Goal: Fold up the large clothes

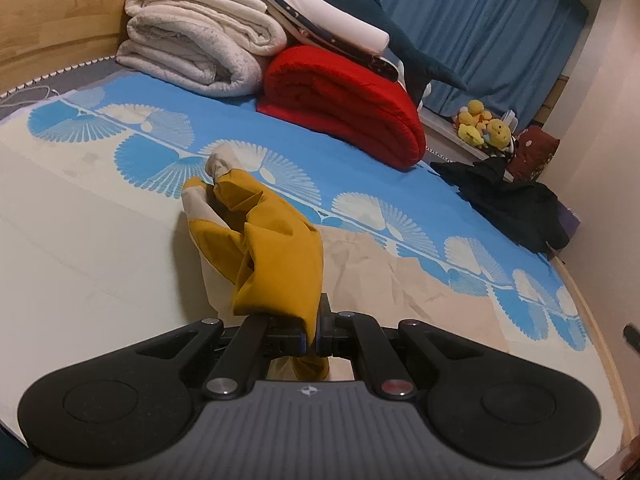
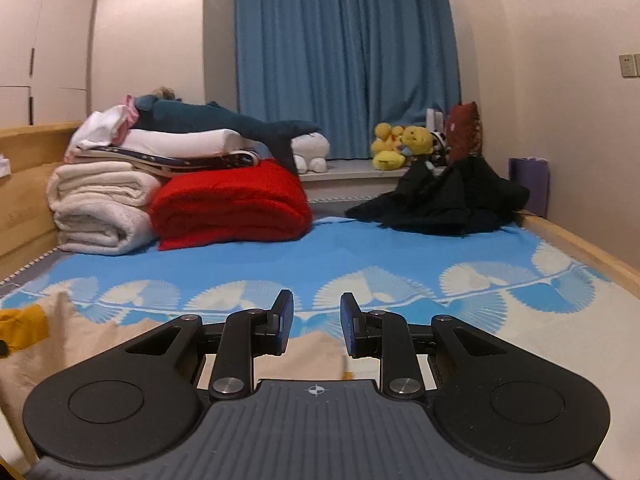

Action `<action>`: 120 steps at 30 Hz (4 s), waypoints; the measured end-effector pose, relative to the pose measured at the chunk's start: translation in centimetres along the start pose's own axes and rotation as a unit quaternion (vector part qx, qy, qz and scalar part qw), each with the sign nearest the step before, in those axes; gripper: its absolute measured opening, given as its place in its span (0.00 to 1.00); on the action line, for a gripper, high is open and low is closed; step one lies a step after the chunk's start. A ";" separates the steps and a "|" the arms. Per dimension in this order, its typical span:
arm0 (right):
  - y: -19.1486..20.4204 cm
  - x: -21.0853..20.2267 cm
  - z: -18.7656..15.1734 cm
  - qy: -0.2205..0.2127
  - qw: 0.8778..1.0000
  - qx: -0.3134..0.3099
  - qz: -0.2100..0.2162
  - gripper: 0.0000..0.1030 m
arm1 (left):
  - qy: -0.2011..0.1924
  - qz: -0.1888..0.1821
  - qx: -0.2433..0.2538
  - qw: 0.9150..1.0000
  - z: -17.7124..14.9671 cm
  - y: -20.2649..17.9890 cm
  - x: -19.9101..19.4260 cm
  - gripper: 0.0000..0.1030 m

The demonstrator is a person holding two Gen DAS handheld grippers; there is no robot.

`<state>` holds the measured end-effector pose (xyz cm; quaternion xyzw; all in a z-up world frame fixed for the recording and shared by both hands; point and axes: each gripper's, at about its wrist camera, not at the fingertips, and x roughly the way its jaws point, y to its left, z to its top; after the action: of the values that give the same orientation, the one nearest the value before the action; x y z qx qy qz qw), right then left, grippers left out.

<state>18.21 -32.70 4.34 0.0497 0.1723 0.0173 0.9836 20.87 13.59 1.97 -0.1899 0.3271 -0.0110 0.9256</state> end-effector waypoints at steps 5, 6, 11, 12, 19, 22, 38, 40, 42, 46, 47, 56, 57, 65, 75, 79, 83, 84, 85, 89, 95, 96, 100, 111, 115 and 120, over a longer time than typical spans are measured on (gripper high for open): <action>-1.8 -0.4 -0.4 0.004 0.999 0.038 -0.016 0.26 | 0.001 -0.001 0.005 1.000 0.2 -1.7 0.3 0.03; -2.1 -0.7 -0.5 0.003 0.999 0.040 -0.015 0.26 | 0.002 -0.002 0.007 1.000 0.1 -2.1 0.3 0.03; -3.1 -1.3 -1.4 0.017 0.999 0.023 -0.021 0.26 | -0.005 -0.025 0.033 0.999 -0.2 -5.5 0.1 0.03; -3.3 -1.3 -1.6 0.020 0.999 0.016 -0.024 0.26 | -0.008 -0.035 0.040 0.999 -0.2 -6.4 -0.1 0.03; -4.6 -2.0 -2.2 0.029 0.999 0.001 -0.026 0.26 | -0.034 -0.139 0.125 0.982 -2.4 -14.9 -1.1 0.03; -5.5 -2.2 -2.2 0.030 0.999 0.011 -0.030 0.26 | -0.019 -0.181 0.174 0.968 -4.9 -19.5 -0.7 0.03; -7.7 0.4 -3.0 0.104 0.984 0.137 0.051 0.44 | 0.150 -0.298 0.318 0.888 -13.3 -27.5 3.6 0.56; -7.2 1.6 -3.4 0.134 0.977 0.146 0.074 0.47 | 0.141 -0.277 0.266 0.912 -10.9 -25.2 4.3 0.56; -6.4 2.8 -4.0 0.168 0.971 0.148 0.088 0.47 | 0.130 -0.233 0.227 0.937 -8.9 -22.5 5.2 0.56; -4.3 5.7 -5.7 0.246 0.955 0.141 0.087 0.48 | 0.117 -0.143 0.176 0.967 -5.8 -18.2 6.8 0.56; -3.9 6.5 -6.3 0.269 0.950 0.136 0.082 0.48 | 0.117 -0.123 0.170 0.971 -4.8 -17.0 7.2 0.56; -0.7 7.3 -7.1 0.265 0.956 0.088 0.093 0.01 | 0.137 -0.059 0.169 0.974 -3.6 -13.5 7.8 0.64; -1.5 6.5 -6.3 0.236 0.961 0.109 0.099 0.01 | 0.138 -0.063 0.171 0.974 -3.7 -13.4 7.7 0.66; -5.8 5.5 -6.2 0.228 0.966 0.124 0.017 0.00 | 0.168 -0.089 0.204 0.960 -7.2 -14.2 8.5 0.69; -3.6 8.0 -8.8 0.321 0.945 0.049 -0.019 0.00 | 0.270 -0.075 0.322 0.904 -13.5 -15.3 11.9 0.68; -2.9 8.2 -9.2 0.326 0.945 0.029 -0.025 0.00 | 0.257 -0.119 0.263 0.922 -11.1 -14.5 10.9 0.68; -2.5 8.1 -9.5 0.339 0.940 0.009 -0.029 0.00 | 0.223 -0.135 0.170 0.950 -7.6 -12.8 10.8 0.68; -2.3 8.2 -9.6 0.341 0.939 0.004 -0.031 0.00 | 0.214 -0.132 0.146 0.957 -6.8 -12.3 11.1 0.68; -2.1 8.2 -9.7 0.343 0.939 0.000 -0.032 0.00 | 0.207 -0.132 0.127 0.961 -6.1 -11.9 11.4 0.68; -2.0 8.5 -9.8 0.347 0.937 -0.008 -0.033 0.00 | 0.228 -0.116 0.117 0.960 -5.5 -12.2 13.9 0.60; -2.1 8.3 -9.4 0.346 0.937 -0.005 -0.033 0.00 | 0.246 -0.093 0.113 0.958 -4.6 -12.8 16.8 0.67; -2.2 8.2 -9.1 0.339 0.940 0.000 -0.031 0.00 | 0.237 -0.100 0.084 0.963 -4.0 -12.2 16.9 0.73; -2.7 6.4 -7.1 0.260 0.964 0.000 -0.046 0.01 | 0.228 -0.112 -0.011 0.967 -1.9 -10.4 19.0 0.79; -4.8 9.6 -8.7 0.349 0.928 0.132 -0.002 0.40 | 0.291 -0.155 -0.111 0.938 -2.6 -9.7 28.7 0.95; -4.3 10.3 -8.9 0.356 0.924 0.139 -0.012 0.42 | 0.289 -0.168 -0.120 0.935 -3.3 -10.2 31.2 0.97; -4.1 11.1 -8.8 0.361 0.923 0.133 -0.018 0.42 | 0.260 -0.171 -0.080 0.947 -2.9 -11.9 32.3 0.85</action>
<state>25.73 -35.35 -8.08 0.1673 0.5169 -0.0065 0.8395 45.70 -3.15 -15.27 -0.3069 0.5187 -0.1914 0.7746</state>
